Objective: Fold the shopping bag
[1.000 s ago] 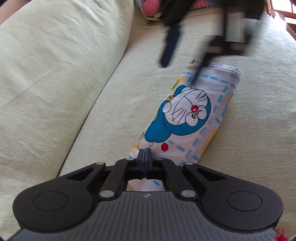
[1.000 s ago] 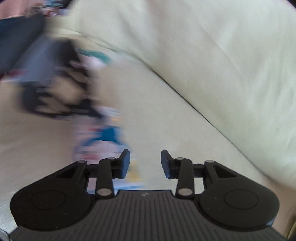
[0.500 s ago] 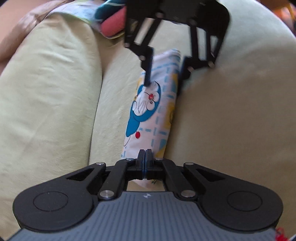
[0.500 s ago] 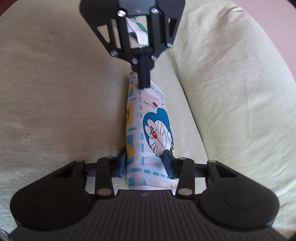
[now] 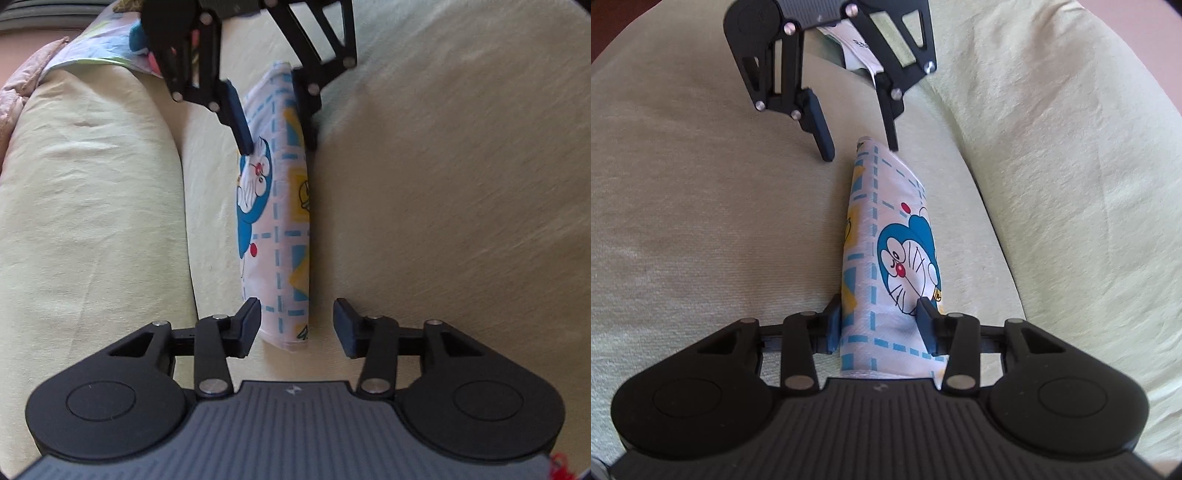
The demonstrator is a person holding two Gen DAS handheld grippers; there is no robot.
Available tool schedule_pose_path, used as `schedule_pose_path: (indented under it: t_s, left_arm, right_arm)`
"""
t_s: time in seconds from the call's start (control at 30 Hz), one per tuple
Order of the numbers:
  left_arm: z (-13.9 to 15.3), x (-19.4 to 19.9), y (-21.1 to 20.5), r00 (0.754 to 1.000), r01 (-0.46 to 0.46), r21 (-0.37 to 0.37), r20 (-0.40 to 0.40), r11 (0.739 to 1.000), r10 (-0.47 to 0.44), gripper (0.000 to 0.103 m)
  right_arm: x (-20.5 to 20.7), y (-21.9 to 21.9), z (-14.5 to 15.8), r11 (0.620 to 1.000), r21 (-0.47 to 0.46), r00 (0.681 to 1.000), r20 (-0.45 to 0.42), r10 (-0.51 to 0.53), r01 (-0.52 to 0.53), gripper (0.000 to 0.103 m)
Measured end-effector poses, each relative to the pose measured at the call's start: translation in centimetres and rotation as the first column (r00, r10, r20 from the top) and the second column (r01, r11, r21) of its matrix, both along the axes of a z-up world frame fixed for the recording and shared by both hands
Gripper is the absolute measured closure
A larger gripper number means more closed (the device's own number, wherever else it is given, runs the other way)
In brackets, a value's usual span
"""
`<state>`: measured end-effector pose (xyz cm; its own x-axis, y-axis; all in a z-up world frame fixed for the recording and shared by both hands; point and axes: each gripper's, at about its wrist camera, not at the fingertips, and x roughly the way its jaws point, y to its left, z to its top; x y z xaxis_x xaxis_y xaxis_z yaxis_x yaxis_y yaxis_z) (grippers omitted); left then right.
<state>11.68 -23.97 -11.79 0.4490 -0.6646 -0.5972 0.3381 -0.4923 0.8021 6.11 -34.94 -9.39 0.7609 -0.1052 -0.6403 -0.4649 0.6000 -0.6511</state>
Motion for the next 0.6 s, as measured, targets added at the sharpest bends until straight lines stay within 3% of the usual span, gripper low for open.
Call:
schedule_pose_path:
  t_s: [0.1, 0.17, 0.27, 0.43, 0.5, 0.6]
  left_arm:
    - [-0.7, 1.1, -1.6, 1.000, -0.016, -0.003, -0.025, 1.000, 0.016, 0.072]
    - [0.3, 1.7, -1.9, 0.992, -0.063, -0.010, -0.114, 0.998, 0.061, 0.072]
    - [2.1, 1.4, -1.7, 0.969, -0.103, 0.026, -0.224, 0.994, 0.106, 0.072]
    - [6.3, -1.6, 0.1, 0.907, -0.078, 0.148, -0.399, 0.986, 0.132, 0.075]
    - [8.3, -3.5, 1.6, 0.864, -0.039, 0.209, -0.484, 0.977, 0.138, 0.077]
    - [9.5, -4.9, 2.4, 0.828, -0.010, 0.241, -0.542, 0.971, 0.143, 0.079]
  right_arm:
    - [0.8, -0.3, -0.2, 1.000, 0.005, 1.000, 0.017, 0.003, -0.003, 0.065]
    - [0.9, -0.5, -0.3, 1.000, 0.017, 0.999, 0.033, -0.006, 0.005, 0.065]
    - [0.8, -1.4, 0.6, 0.992, 0.122, 0.999, 0.024, -0.043, 0.040, 0.065]
    - [-1.7, -2.2, 4.6, 0.938, 0.345, 0.985, -0.169, 0.026, 0.035, 0.066]
    - [-3.2, -2.4, 5.8, 0.895, 0.444, 0.964, -0.254, 0.076, 0.046, 0.067]
    - [-4.9, -3.0, 6.9, 0.827, 0.556, 0.926, -0.349, 0.143, 0.082, 0.068]
